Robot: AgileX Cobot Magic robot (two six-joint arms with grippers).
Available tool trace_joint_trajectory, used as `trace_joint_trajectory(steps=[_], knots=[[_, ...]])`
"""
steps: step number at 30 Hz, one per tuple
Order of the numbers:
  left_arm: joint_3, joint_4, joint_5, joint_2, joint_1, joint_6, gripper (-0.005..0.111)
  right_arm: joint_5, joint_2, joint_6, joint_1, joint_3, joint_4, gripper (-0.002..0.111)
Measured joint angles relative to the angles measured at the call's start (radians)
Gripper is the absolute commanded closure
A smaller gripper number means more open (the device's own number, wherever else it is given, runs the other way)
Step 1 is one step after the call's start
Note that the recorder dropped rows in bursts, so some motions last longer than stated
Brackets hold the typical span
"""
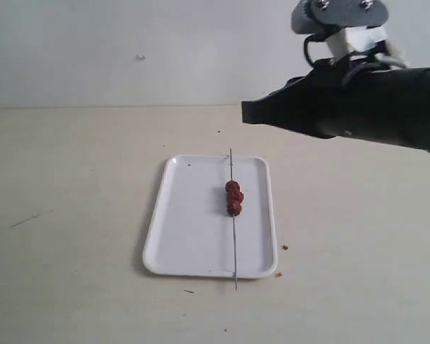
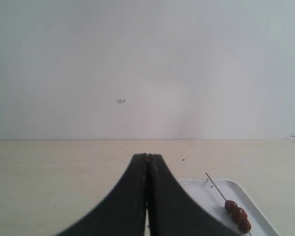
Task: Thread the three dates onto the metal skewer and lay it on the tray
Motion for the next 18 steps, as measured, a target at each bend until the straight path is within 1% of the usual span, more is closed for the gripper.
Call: trace_joint_trajectory(steps=[4, 8, 13, 18], knots=[[0.063, -0.013, 0.009, -0.128, 0.000, -0.005, 0.107, -0.005, -0.197, -0.038, 0.000, 0.085, -0.001, 0.108], [0.118, -0.018, 0.024, -0.212, 0.000, -0.005, 0.107, -0.006, -0.431, -0.086, 0.000, 0.182, -0.012, 0.108], [0.156, -0.018, 0.030, -0.253, 0.000, -0.005, 0.107, -0.007, -0.693, -0.095, 0.000, 0.292, -0.025, 0.108], [0.160, -0.018, 0.031, -0.255, 0.000, -0.005, 0.107, -0.007, -0.872, -0.095, 0.000, 0.320, -0.025, 0.108]])
